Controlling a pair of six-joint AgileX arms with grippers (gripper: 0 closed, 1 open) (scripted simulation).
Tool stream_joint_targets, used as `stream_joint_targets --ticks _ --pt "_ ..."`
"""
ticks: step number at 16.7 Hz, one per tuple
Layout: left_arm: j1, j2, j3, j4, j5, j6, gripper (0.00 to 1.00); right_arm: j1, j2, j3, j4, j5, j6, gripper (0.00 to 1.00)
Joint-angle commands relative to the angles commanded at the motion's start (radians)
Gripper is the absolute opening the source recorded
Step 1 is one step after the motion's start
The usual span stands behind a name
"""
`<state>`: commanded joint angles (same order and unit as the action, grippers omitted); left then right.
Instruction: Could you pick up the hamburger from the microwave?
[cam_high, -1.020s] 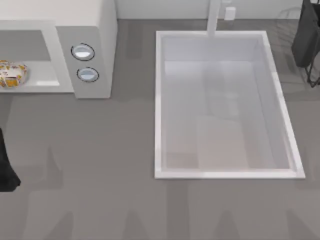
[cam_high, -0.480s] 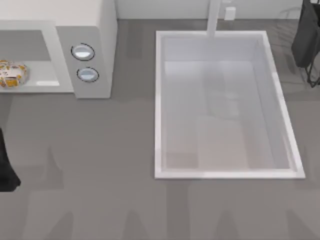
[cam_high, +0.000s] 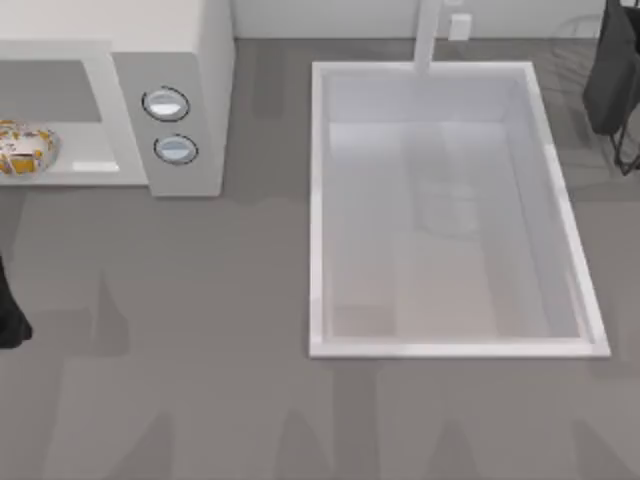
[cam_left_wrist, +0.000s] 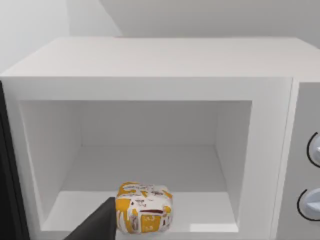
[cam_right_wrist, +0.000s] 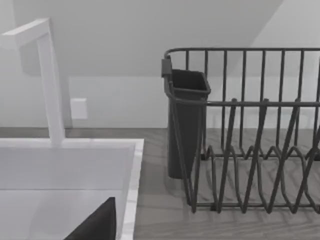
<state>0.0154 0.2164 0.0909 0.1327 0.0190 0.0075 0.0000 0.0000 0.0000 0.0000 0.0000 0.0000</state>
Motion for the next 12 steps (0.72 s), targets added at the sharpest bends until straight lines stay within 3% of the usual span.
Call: stream_joint_targets --ticks 5,12 --pt "0.028 0.449 0.164 0.239 0.034 0.014 1.0 0.0 0.0 0.0 0.0 0.0 0.0 1.0" --pt "0.074 1.267 0.438 0.64 0.092 0.036 1.0 0.0 0.0 0.0 0.0 0.0 0.0 1.0"
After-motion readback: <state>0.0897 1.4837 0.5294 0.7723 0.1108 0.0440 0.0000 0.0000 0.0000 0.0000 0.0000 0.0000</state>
